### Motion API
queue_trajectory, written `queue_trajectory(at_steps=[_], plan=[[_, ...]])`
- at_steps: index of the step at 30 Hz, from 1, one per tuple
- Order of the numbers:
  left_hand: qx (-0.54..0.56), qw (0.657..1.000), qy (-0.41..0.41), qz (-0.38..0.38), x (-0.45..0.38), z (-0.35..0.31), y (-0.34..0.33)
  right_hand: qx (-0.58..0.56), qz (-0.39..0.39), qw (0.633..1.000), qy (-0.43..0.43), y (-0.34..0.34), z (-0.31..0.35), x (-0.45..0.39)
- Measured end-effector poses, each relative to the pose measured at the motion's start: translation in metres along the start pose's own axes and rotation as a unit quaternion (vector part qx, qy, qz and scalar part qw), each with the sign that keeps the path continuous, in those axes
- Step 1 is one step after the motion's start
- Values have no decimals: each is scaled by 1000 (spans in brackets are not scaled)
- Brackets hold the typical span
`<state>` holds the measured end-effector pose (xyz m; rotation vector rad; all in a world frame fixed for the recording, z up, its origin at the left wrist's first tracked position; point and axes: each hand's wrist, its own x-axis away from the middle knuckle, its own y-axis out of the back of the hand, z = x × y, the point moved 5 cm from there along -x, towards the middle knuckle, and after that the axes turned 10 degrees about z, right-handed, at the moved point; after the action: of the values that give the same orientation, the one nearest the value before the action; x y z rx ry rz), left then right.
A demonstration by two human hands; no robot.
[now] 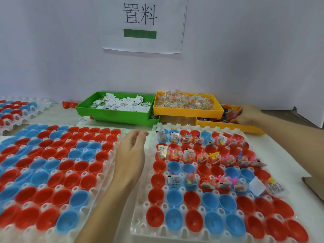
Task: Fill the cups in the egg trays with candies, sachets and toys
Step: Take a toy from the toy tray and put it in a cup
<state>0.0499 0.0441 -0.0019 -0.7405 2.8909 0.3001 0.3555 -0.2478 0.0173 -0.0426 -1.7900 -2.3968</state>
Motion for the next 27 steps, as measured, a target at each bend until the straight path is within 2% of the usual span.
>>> queue_trajectory(at_steps=[4, 11, 17, 22, 27], plan=[[-5, 1000, -3, 1, -1, -1, 0, -18, -18, 999, 35, -4, 0, -5], [-18, 1000, -11, -5, 0, -2, 0, -49, -61, 996, 39, 1, -17, -4], [-30, 999, -21, -12, 0, -5, 0, -137, -89, 986, 45, 13, -30, 5], [-36, 999, -33, -18, 1, -8, 0, -288, -109, 950, 49, 19, -35, 19], [-40, 998, -41, -12, 3, -10, -1, -377, -90, 920, 65, 12, -29, 42]])
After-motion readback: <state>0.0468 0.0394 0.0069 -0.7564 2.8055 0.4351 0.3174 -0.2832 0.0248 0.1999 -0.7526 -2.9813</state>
